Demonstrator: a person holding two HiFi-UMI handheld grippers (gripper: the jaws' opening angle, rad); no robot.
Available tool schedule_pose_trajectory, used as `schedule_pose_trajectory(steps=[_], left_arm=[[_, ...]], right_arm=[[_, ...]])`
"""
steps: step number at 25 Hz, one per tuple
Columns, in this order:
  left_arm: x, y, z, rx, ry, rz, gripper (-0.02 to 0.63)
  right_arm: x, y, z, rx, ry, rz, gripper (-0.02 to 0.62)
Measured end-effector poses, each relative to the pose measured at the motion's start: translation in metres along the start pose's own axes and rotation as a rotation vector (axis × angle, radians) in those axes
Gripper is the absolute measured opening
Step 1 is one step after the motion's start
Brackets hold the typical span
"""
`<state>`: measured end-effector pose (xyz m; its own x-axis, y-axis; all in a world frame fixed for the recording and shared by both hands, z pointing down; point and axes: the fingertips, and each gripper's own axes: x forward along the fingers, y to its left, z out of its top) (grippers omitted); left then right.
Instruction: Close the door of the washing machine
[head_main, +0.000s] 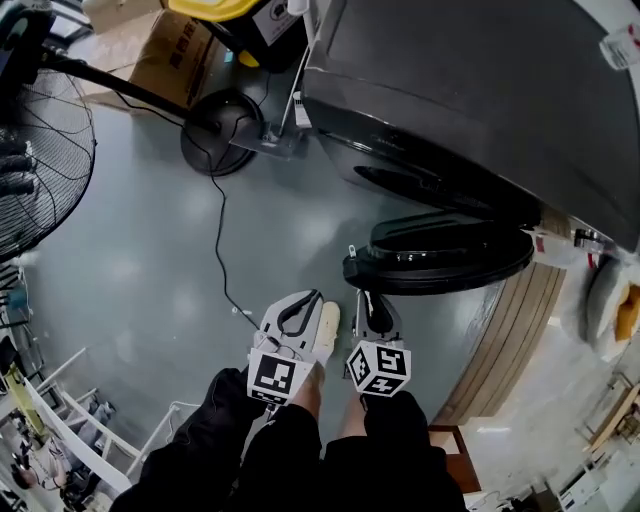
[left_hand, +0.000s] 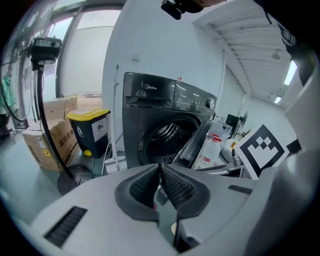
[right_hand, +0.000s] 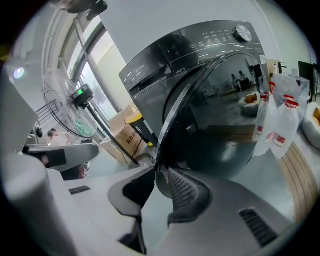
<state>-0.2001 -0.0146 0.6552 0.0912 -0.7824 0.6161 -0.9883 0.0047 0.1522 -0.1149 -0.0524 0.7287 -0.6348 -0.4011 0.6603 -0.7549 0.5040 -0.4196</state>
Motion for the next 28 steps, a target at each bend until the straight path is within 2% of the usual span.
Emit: schedule_pose_trajectory(steps=[4,8,11,15,28], left_arm=[[0.012,0.014,0.01,-0.026,-0.013,0.052,0.035],[0.023,0.039,0.03,-0.083,-0.082,0.141,0.035],[0.023,0.053,0.034,-0.085,-0.043,0.185,0.035],[0.024,0.065,0.038,-0.118,-0.052,0.241,0.035],[0.016,0.075,0.04,-0.198,-0.088,0.319,0.035]], right_arm=[[0.02,0.009,0.014,0.008,0.02,0.038,0.095],[0.04,0.006,0.034,-0.016,0.038,0.059,0.083],[0.052,0.005,0.047,-0.071,0.046,0.058,0.058],[0.067,0.005,0.061,-0.139,0.06,0.076,0.057],[0.091,0.006,0.095,-0.279,0.054,0.098,0.017]])
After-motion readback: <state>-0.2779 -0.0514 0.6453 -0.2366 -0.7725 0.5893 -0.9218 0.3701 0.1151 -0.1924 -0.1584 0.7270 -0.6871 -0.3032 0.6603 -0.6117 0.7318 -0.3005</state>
